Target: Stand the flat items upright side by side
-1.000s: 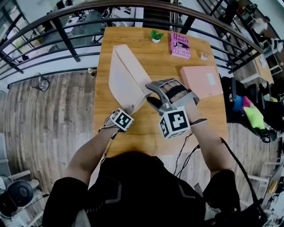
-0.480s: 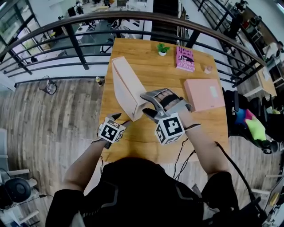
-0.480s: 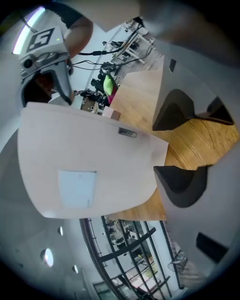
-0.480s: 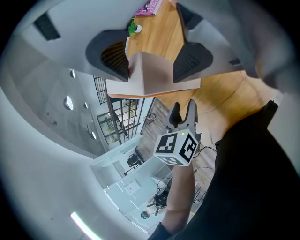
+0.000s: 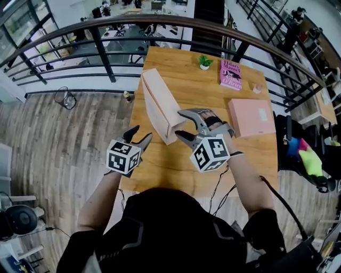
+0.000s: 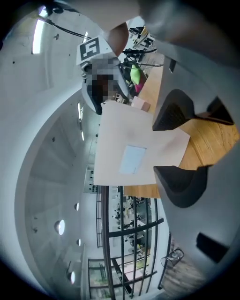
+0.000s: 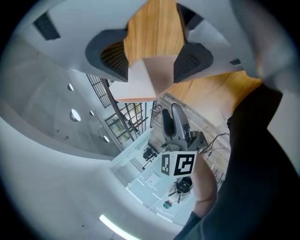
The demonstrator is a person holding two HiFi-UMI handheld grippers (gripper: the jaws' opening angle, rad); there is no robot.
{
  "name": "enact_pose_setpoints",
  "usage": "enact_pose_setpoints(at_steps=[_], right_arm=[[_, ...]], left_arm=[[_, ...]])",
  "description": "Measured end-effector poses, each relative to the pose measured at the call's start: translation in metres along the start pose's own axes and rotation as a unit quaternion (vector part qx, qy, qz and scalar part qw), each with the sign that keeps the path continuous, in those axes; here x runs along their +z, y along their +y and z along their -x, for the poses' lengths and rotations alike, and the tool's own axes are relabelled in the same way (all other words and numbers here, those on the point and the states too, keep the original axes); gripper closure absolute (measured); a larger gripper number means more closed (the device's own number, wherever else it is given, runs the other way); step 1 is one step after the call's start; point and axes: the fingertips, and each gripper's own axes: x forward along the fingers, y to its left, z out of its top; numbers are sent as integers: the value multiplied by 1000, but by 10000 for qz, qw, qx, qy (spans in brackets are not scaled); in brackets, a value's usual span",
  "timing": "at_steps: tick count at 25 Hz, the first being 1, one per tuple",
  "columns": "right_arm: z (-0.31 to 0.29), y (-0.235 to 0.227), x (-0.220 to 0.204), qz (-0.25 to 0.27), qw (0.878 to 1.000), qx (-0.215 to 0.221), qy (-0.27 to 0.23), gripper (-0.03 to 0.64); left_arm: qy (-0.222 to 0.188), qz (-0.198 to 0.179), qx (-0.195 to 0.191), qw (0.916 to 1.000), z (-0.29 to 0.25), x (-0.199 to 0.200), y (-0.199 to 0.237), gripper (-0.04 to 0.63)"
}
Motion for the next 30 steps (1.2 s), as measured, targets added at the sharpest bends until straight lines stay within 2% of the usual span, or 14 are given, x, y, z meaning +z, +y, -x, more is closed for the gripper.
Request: enact_pose_setpoints(at_steps=[3, 6, 9, 10, 12, 15, 17, 19, 24, 30], right_arm=[[7, -7, 7, -781, 9964, -61, -324, 287], [12, -13, 9, -1661, 9843, -229, -554, 270], [13, -15, 3, -2074, 9750, -616, -509, 264], [13, -15, 2, -2324, 9685, -702, -556, 258], [14, -15, -1, -3102, 9445, -791, -733, 243], [8, -11, -9, -4249, 8964, -835, -947, 220], [3, -8, -8, -4787, 8669, -858, -1097, 215], [-2, -4, -4, -5064, 8501, -866, -1155, 213], [-16, 3, -9, -5283, 8373, -1063, -920, 204], [-27, 9, -15, -5294, 8363, -1291, -611, 206]], left_arm=[[-296, 79, 201, 9993, 18, 16, 11, 342], [-538, 140, 378, 9977, 35, 28, 20, 342], [-818, 217, 584, 9947, 49, 39, 29, 342], [-914, 250, 642, 9934, 54, 42, 31, 342], [-1091, 256, 745, 9909, 63, 48, 36, 342], [-1247, 100, 823, 9887, 74, 54, 40, 344], [-1305, 57, 784, 9883, 80, 57, 42, 347], [-1435, 63, 793, 9864, 87, 63, 44, 347], [-1739, -42, 1049, 9792, 108, 73, 54, 347], [-1801, -251, 1012, 9781, 125, 77, 61, 347]])
